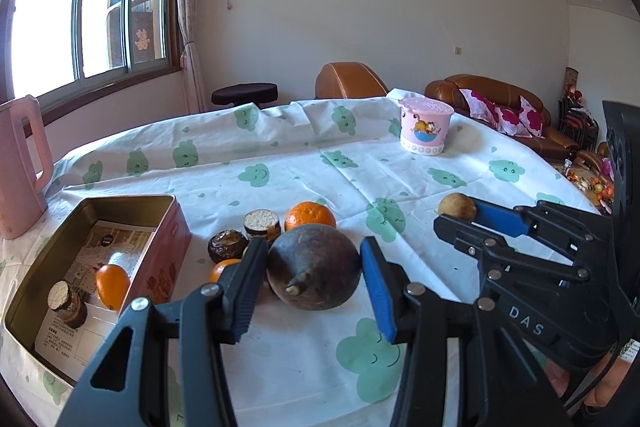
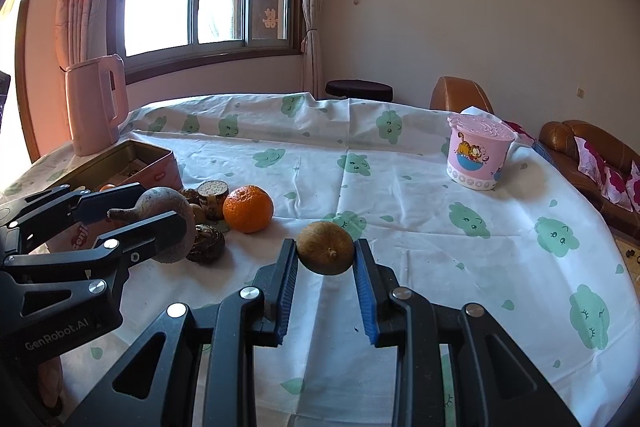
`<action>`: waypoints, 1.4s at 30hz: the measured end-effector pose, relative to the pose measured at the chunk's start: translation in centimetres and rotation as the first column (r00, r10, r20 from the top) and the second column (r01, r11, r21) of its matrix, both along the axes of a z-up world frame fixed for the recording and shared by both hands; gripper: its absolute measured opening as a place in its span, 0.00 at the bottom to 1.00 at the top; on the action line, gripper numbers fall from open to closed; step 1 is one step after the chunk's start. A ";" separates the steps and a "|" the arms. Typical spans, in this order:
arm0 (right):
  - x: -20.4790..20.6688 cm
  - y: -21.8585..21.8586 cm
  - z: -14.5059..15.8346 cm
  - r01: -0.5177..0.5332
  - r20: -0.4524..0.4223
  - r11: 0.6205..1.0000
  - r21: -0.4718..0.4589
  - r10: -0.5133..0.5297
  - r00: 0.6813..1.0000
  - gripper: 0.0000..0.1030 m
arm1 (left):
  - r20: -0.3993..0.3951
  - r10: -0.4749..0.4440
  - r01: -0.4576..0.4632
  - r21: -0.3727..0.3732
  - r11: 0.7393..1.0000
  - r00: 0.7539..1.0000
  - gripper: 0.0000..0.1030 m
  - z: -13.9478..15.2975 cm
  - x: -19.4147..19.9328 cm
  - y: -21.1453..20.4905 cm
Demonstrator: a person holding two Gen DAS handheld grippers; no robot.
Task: Organize fruits
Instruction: 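Close the left tool around the dark purple passion fruit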
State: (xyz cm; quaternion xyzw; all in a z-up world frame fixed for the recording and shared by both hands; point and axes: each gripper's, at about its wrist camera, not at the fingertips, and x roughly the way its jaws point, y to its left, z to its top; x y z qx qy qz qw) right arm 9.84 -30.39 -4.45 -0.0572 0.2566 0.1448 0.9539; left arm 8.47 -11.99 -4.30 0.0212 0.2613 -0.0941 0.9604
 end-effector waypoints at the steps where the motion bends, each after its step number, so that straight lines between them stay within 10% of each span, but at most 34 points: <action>1: -0.1 0.0 0.1 0.000 0.006 1.000 0.000 0.000 1.000 0.29 | 0.004 0.003 -0.003 -0.002 1.000 1.000 0.49 0.0 0.0 0.0; 32: -1.9 -0.2 0.9 0.000 0.108 1.000 0.022 -0.003 0.994 0.29 | 0.082 0.042 -0.040 -0.019 0.999 0.996 0.45 0.8 -1.3 0.7; 35: -2.1 -0.2 0.9 -0.001 0.114 1.000 0.023 -0.002 0.993 0.29 | 0.085 0.028 -0.026 -0.021 0.999 0.996 0.15 0.9 -1.4 0.6; 42: -2.0 -0.1 0.8 -0.004 0.109 1.000 0.022 0.002 0.994 0.29 | 0.043 0.035 -0.033 -0.046 0.998 0.998 0.18 0.5 -0.6 1.1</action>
